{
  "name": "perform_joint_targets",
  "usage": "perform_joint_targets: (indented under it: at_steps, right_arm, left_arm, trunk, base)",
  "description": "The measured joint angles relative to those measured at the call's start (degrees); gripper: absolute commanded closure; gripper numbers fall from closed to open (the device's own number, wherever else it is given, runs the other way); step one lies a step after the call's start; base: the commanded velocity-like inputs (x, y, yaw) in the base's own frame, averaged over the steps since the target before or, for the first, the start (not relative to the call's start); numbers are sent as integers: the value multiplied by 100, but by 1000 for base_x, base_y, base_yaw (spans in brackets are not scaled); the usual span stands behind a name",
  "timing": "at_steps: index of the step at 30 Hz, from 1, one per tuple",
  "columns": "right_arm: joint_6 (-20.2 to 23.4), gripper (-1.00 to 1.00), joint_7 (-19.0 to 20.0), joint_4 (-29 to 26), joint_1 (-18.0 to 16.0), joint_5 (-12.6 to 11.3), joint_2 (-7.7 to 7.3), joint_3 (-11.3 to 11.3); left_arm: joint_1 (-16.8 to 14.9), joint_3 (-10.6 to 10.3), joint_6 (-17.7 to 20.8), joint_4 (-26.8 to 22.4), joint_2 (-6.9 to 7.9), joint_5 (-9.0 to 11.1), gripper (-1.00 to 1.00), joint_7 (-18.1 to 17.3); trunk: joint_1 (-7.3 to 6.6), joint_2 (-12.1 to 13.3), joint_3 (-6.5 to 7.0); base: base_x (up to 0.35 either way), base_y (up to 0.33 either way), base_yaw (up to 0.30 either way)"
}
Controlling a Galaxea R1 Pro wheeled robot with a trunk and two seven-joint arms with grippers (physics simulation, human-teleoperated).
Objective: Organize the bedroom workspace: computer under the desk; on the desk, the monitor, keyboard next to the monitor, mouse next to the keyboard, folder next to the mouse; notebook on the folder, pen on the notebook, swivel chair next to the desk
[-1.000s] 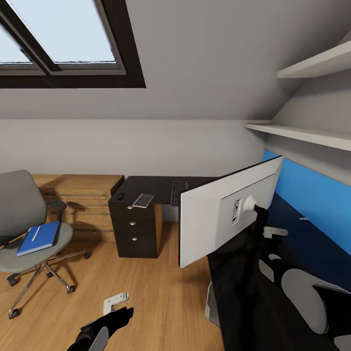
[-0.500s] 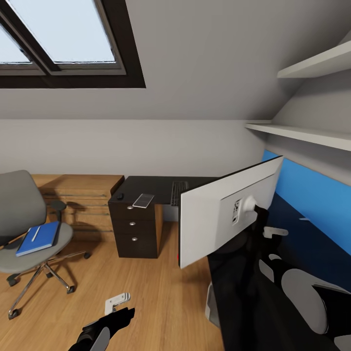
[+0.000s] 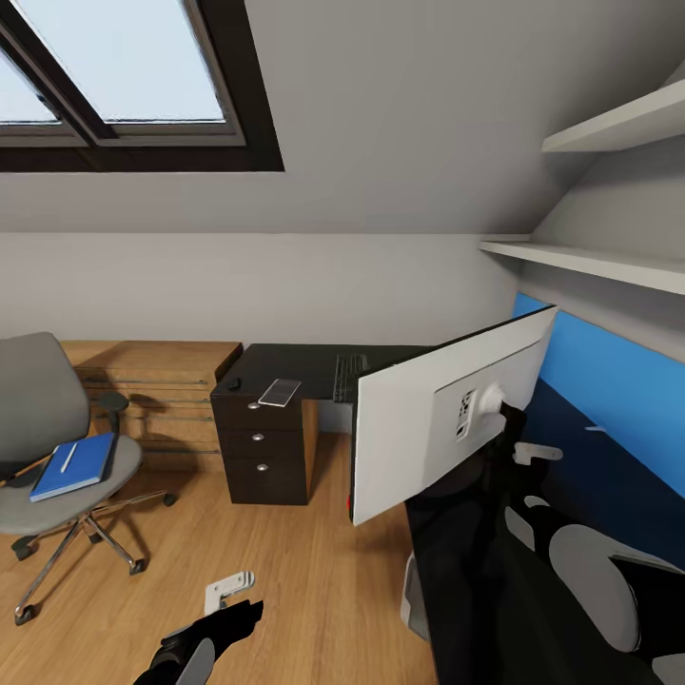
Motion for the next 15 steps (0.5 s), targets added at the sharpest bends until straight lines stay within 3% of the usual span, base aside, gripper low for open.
perform_joint_targets:
  at_steps: [15]
  right_arm:
    - [-19, 100, -13, -5, 0, -60, -1, -50]
  left_arm:
    - [1, 1, 1, -1, -1, -1, -100, 0]
  trunk:
    - [0, 0, 0]
  base:
    - [0, 0, 0]
